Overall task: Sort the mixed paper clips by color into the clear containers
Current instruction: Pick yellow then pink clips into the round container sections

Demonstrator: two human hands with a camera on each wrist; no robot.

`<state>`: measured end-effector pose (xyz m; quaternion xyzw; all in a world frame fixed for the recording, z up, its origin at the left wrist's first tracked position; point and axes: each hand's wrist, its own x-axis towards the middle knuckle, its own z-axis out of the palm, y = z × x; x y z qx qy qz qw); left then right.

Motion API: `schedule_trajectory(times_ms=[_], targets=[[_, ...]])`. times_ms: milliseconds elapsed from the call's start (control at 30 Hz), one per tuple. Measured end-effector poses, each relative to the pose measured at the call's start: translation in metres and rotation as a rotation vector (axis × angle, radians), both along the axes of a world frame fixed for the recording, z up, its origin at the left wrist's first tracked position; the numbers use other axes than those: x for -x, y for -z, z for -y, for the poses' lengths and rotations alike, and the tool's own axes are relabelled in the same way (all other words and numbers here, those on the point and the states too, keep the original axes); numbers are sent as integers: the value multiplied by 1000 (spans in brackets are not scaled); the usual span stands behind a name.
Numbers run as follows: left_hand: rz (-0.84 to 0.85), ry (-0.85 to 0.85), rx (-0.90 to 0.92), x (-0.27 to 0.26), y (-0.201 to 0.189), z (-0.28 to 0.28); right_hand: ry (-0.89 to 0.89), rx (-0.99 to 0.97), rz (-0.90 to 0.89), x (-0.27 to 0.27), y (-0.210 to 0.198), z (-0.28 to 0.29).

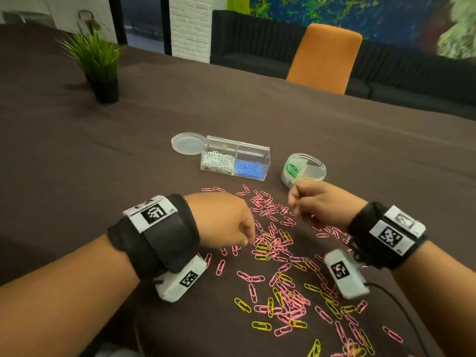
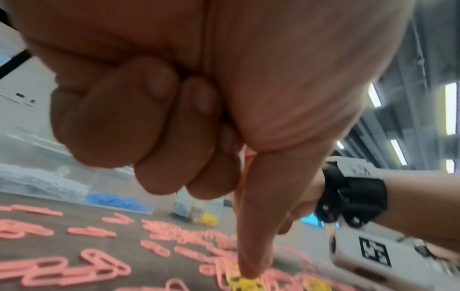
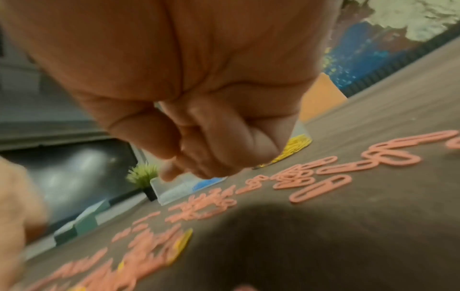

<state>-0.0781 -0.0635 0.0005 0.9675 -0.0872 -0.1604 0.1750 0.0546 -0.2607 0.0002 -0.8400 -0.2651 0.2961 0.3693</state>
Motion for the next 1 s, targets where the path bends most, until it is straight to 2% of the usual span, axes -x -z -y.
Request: schedule_trajectory(times_ms=[67, 133, 233, 367, 533, 700, 833, 933, 1000], targets=[[22, 31, -78, -3, 1, 16, -78, 204, 107, 4, 6, 10], [27, 50, -131, -6, 4, 25, -169, 359, 298, 9, 11, 13], [14, 30, -233, -7, 6, 28, -221, 422, 453, 18, 13, 7], [43, -44, -330, -7, 5, 26, -232, 526, 454, 19, 15, -1], [57, -9, -227, -11, 5, 35, -184, 520, 437, 16, 16, 2], [35, -25, -270, -21, 7, 45, -257, 555, 416, 19, 16, 2], [13, -82, -241, -21, 5, 31, -259, 581, 412, 20, 15, 7], [65, -142, -148, -19, 4, 21, -150, 476, 356, 19, 11, 10], [64, -116, -139, -19, 5, 21, -93, 367, 361, 19, 8, 10]])
